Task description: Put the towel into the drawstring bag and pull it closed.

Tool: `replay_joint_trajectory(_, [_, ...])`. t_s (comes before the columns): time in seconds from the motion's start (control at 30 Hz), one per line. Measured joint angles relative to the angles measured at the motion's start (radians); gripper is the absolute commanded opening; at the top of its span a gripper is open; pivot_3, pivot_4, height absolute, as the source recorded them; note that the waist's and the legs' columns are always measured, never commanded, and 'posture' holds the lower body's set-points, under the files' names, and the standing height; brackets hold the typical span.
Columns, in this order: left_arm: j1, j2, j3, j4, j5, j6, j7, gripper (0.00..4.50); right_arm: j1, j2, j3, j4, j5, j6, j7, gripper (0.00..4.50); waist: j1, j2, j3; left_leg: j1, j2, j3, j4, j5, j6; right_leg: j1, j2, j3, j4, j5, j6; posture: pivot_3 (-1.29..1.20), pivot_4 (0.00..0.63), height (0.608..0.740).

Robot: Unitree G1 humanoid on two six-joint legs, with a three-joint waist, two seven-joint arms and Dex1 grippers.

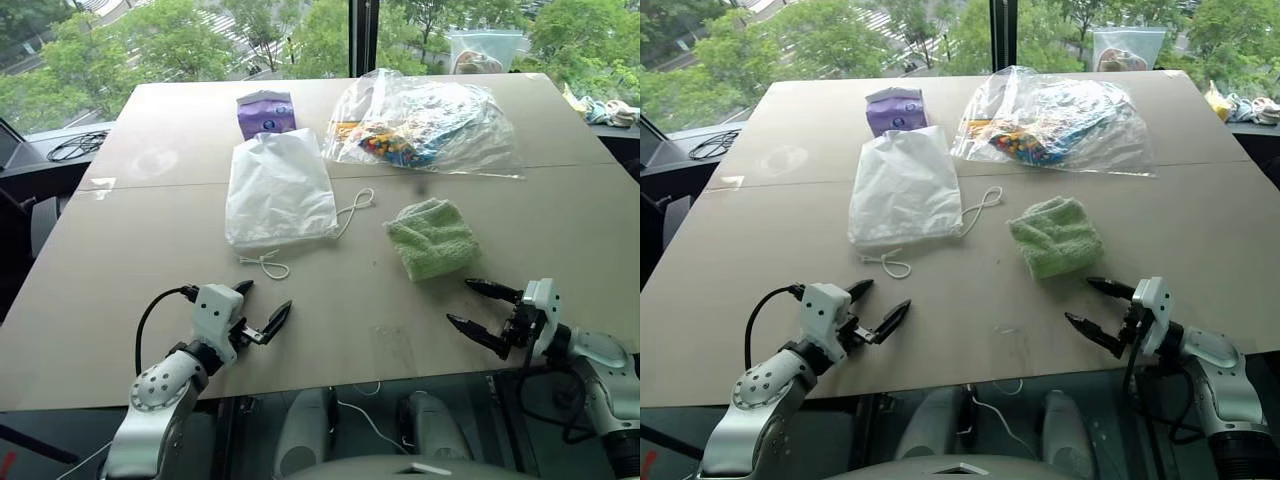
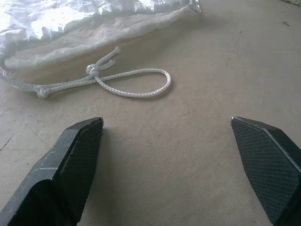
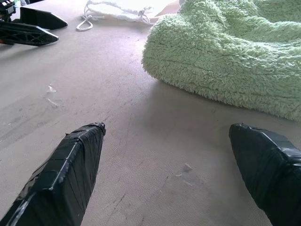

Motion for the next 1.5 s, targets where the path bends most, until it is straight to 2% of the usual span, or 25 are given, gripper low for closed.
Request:
replay_joint_trajectory(0.57, [-0.033,0.005,0.000,-0.002,0.001,0.029,0.008,4.47,-0.006,0.000,0.003,-0.033,0.001,0.011,-0.022,4.50,0.000,0.000,0.000,0.000,0.000,0.000,0.000,0.000,0.000,0.000,0.000,0.000,0.000,0.000,0.000,0.00,0.150,0.740])
replay_joint_trajectory(0.73, [-0.108,-0.007,0.008,0.020,0.032,-0.008,0.054,4.47,-0.006,0.007,0.006,-0.141,0.066,0.092,-0.031,4.50,0.003,0.000,0.000,0.000,0.000,-0.001,0.000,0.000,0.000,0.000,0.001,-0.001,0.000,0.000,0.000,0.00,0.150,0.740])
replay_joint_trajectory(1.0, [-0.240,0.051,-0.025,0.103,0.219,-0.139,0.103,4.47,-0.040,0.018,0.057,-0.286,0.077,0.176,-0.069,4.50,0.001,0.000,0.000,0.000,-0.003,-0.001,0.001,0.000,0.000,0.000,0.001,0.000,0.000,0.001,-0.001,0.00,0.150,0.740])
replay_joint_trajectory(1.3, [-0.330,0.082,-0.061,0.238,0.425,-0.218,0.216,4.47,-0.063,0.018,0.063,-0.296,0.055,0.173,-0.084,4.50,0.002,0.000,0.000,-0.001,-0.004,-0.001,0.001,0.000,0.000,0.000,0.001,-0.001,0.001,0.002,-0.003,0.00,0.150,0.740])
replay_joint_trajectory(1.5, [-0.384,0.094,-0.077,0.317,0.513,-0.292,0.275,4.47,-0.062,0.018,0.063,-0.296,0.046,0.166,-0.088,4.50,0.002,0.000,0.000,-0.001,-0.004,-0.001,0.001,0.000,0.000,0.000,0.002,-0.001,0.001,0.002,-0.003,0.00,0.150,0.740])
